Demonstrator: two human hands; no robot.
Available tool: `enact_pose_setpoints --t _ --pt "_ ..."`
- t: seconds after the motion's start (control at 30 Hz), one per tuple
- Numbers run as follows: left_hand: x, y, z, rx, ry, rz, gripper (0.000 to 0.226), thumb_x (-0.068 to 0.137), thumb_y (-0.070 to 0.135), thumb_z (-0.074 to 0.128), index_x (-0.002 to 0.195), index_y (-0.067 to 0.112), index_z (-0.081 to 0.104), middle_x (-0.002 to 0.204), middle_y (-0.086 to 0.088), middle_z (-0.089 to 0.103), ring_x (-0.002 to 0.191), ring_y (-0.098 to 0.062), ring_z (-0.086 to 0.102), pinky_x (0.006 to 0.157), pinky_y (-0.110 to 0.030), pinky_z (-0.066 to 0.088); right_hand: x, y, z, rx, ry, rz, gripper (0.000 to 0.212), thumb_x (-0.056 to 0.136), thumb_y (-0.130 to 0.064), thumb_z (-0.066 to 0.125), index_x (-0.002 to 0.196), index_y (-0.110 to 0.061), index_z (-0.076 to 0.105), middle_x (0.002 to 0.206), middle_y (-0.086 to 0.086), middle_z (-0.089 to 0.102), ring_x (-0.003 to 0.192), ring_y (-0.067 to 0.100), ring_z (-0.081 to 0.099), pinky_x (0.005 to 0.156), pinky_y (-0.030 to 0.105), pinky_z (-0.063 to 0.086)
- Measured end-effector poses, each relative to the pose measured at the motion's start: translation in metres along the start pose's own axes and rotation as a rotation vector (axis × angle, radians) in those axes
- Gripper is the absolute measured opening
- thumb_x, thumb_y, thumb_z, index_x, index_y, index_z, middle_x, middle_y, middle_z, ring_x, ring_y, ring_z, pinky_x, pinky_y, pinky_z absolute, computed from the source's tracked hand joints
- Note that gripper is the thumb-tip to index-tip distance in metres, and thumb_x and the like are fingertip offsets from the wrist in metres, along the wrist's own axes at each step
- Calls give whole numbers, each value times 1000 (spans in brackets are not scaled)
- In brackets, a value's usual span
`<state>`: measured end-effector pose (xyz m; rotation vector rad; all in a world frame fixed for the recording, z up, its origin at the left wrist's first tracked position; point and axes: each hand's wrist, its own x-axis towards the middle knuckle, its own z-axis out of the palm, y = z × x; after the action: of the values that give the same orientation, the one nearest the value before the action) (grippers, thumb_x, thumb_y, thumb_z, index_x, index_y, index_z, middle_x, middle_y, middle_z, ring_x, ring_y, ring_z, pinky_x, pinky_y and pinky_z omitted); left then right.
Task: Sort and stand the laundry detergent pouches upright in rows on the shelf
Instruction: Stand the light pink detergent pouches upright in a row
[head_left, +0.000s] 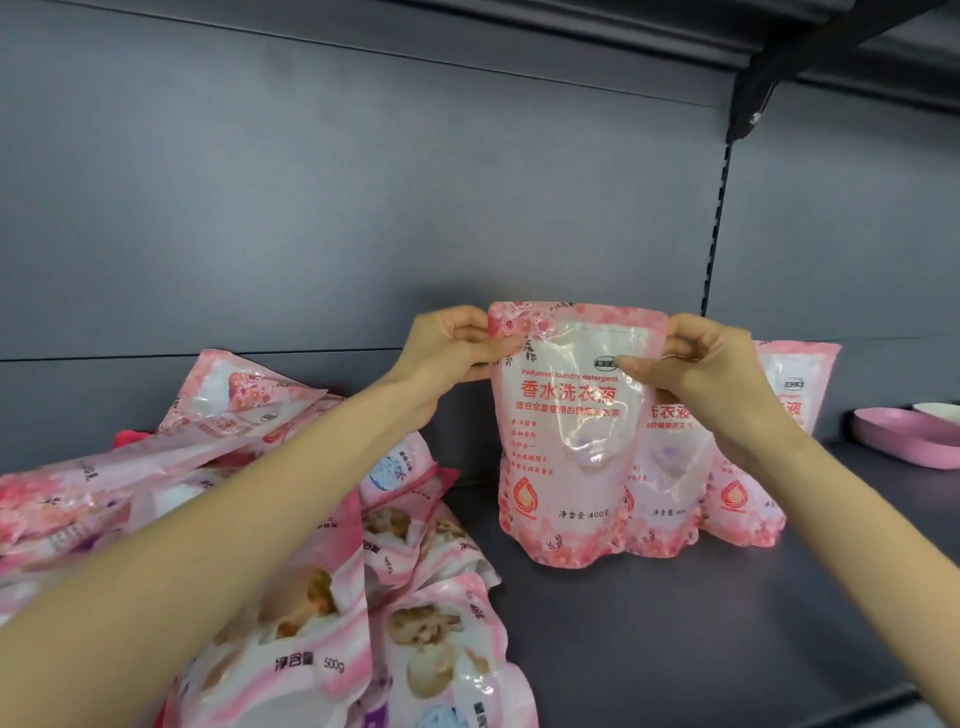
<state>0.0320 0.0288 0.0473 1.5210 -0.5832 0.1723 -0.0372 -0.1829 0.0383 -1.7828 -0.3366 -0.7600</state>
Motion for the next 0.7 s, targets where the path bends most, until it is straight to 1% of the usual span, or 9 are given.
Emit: enact_pose_setpoints --t 0.07,0.13,0.23,0.3,0.4,0.47,0.53,0.6,0.7 --pt "3 -7 3 19 -13 -19 10 76 6 73 81 10 65 86 -2 71 76 -8 69 65 -19 55 -1 7 0 -46 36 16 39 76 -1 73 54 -24 50 37 -13 43 37 5 44 44 19 44" --pt "5 -14 4 33 -26 -40 10 77 7 72 83 8 64 88 -4 70 77 -9 69 66 -19 56 -3 16 0 -96 56 43 40 74 -3 75 52 -21 46 41 -9 40 42 12 45 50 27 48" --pt "6 -25 5 53 -31 -67 11 77 7 72 84 5 64 87 -5 70 74 -7 68 64 -18 55 -4 30 1 -175 40 62 35 72 -8 78 65 2 44 53 8 37 56 24 46 65 46 53" --pt "8 -29 4 48 -25 -82 11 78 8 71 86 4 64 87 -5 70 73 -6 68 63 -17 55 -3 33 3 -193 39 58 36 73 -8 78 71 8 45 54 8 35 58 25 44 66 50 53" --pt "11 -31 2 44 -17 -91 9 78 8 70 83 6 64 87 -5 69 73 -7 68 63 -18 55 0 31 8 -229 53 38 36 73 -8 77 71 9 46 54 5 34 58 25 42 66 52 52" --pt "11 -32 0 38 -24 -89 7 79 8 70 80 8 63 85 -5 69 75 -8 68 65 -20 56 -1 29 12 -263 74 37 37 73 -8 77 62 -3 42 54 4 36 59 25 44 64 49 52" --pt "11 -34 -2 35 -34 -88 7 79 8 70 81 8 63 86 -6 69 78 -11 68 67 -22 57 -1 30 13 -277 82 49 40 74 -8 76 60 -11 39 56 6 38 60 25 45 63 46 51" --pt "11 -35 -4 37 -56 -89 8 81 10 68 86 6 64 90 -6 70 81 -12 68 72 -24 58 1 32 13 -266 70 53 37 74 -9 76 62 -7 41 57 10 40 60 26 46 64 46 52" --pt "11 -35 -8 34 -118 -98 12 85 11 64 95 5 65 95 -5 70 86 -12 67 77 -25 57 5 37 11 -290 50 55 39 73 -13 78 73 9 45 61 16 44 59 28 49 65 46 54"
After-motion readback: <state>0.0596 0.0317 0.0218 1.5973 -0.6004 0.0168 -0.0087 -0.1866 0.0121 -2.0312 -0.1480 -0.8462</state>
